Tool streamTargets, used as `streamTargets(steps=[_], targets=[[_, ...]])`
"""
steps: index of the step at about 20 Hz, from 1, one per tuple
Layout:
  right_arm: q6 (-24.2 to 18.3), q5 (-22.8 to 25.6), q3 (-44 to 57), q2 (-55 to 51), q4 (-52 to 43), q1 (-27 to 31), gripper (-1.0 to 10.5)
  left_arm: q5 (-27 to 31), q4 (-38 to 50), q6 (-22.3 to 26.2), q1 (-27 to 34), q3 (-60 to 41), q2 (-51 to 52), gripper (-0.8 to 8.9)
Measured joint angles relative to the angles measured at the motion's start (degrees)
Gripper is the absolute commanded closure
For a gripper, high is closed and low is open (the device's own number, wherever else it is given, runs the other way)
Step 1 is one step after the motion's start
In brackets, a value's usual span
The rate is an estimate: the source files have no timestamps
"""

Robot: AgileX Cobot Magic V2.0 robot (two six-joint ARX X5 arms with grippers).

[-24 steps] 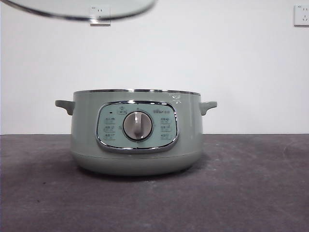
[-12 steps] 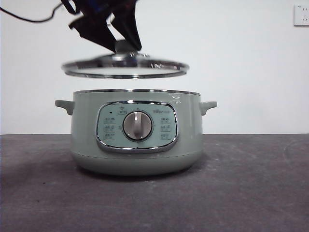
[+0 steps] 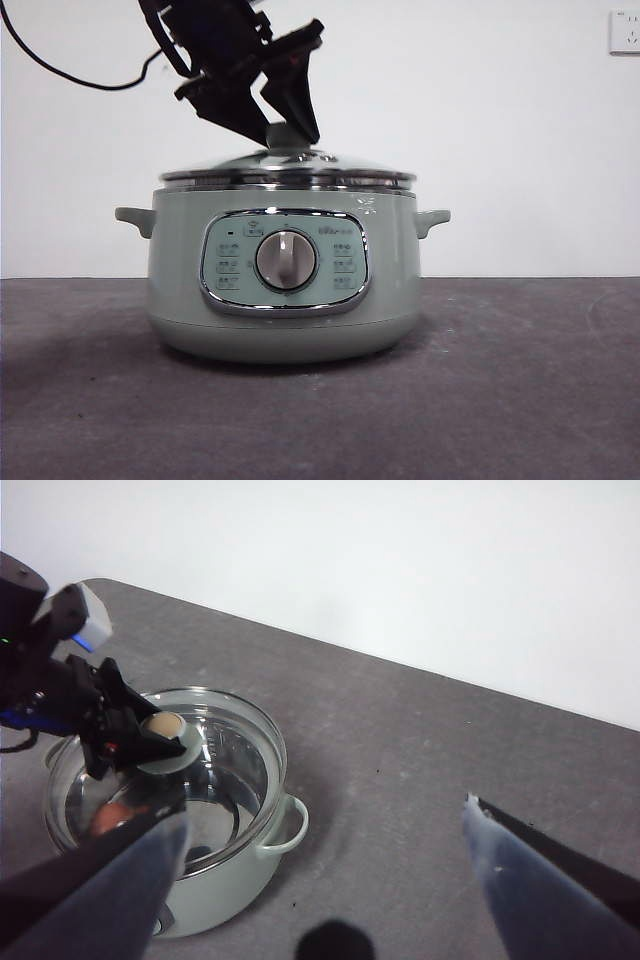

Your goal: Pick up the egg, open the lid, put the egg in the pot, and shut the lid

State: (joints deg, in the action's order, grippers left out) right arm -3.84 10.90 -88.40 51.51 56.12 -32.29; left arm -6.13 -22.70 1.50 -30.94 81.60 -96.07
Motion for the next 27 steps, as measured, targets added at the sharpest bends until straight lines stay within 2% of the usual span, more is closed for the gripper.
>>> streamTargets(steps=[18, 19, 21, 22, 27], targets=[[0.00, -0.37, 0.00, 2.51, 0.11, 0.00, 4.9, -0.26, -3.58, -0.04, 0.00, 0.63, -0.68, 8.01], [0.00, -0.37, 0.00, 2.58, 0.37, 0.00, 4.9, -0.26, -3.58, -0.04, 0.00, 0.63, -0.68, 7.25], [0.00, -0.37, 0.00, 2.58, 1.60, 0.00, 4.9, -0.26, -3.58, -0.04, 0.00, 0.63, -0.68, 3.93], [0.00, -0.46, 0.00, 2.58, 2.21, 0.00, 4.9, -0.24, -3.58, -0.04, 0.00, 0.63, -0.68, 2.96], [0.02, -7.58, 0.00, 2.62, 6.82, 0.00, 4.9, -0.33, -5.25, -0.02, 0.00, 0.61, 0.00, 3.00]])
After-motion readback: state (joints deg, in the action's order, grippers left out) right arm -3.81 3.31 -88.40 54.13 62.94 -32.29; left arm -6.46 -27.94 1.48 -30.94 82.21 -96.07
